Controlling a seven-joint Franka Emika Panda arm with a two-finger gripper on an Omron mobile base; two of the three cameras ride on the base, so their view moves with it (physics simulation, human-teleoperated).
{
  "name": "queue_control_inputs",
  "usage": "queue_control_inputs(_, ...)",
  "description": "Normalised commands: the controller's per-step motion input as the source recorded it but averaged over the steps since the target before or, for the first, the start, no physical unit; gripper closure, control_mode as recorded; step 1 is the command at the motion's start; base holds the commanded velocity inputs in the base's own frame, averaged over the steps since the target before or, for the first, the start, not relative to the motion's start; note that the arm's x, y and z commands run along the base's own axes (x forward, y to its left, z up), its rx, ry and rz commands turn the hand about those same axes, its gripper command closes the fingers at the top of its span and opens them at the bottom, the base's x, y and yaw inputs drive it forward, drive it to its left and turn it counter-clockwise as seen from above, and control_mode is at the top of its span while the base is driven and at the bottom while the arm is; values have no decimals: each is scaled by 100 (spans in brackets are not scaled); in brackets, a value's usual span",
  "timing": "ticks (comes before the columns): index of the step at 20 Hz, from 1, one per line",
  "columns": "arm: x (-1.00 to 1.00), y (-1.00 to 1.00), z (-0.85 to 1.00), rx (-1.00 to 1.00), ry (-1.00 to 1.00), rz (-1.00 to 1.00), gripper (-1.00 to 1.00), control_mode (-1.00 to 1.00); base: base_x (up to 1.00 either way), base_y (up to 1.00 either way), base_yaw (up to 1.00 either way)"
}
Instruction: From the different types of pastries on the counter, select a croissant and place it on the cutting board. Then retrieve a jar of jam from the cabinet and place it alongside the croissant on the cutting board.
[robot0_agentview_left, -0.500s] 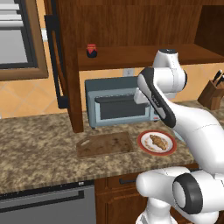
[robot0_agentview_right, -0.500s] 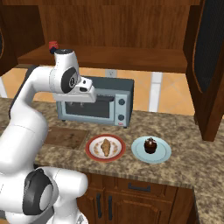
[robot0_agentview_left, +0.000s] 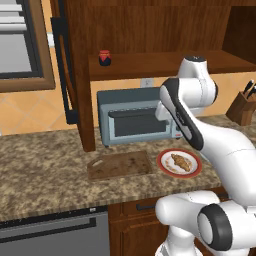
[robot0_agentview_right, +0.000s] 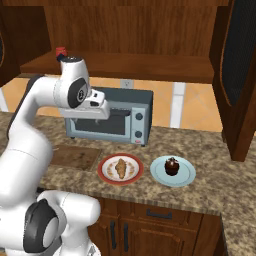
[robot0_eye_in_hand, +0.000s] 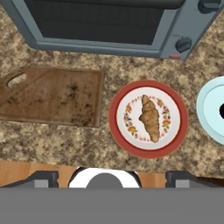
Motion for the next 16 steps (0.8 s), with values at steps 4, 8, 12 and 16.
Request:
queue_control_inputs(4, -28, -26, -12, 0, 0, 1, -100, -100, 0, 0, 0)
queue_control_inputs(8, -15, -40, -18, 0, 0, 0, -100, -100, 0, 0, 0)
queue_control_inputs(12, 0, -51, -21, 0, 0, 0, -100, -100, 0, 0, 0)
queue_control_inputs(16, 17, -50, -21, 0, 0, 0, -100, -100, 0, 0, 0)
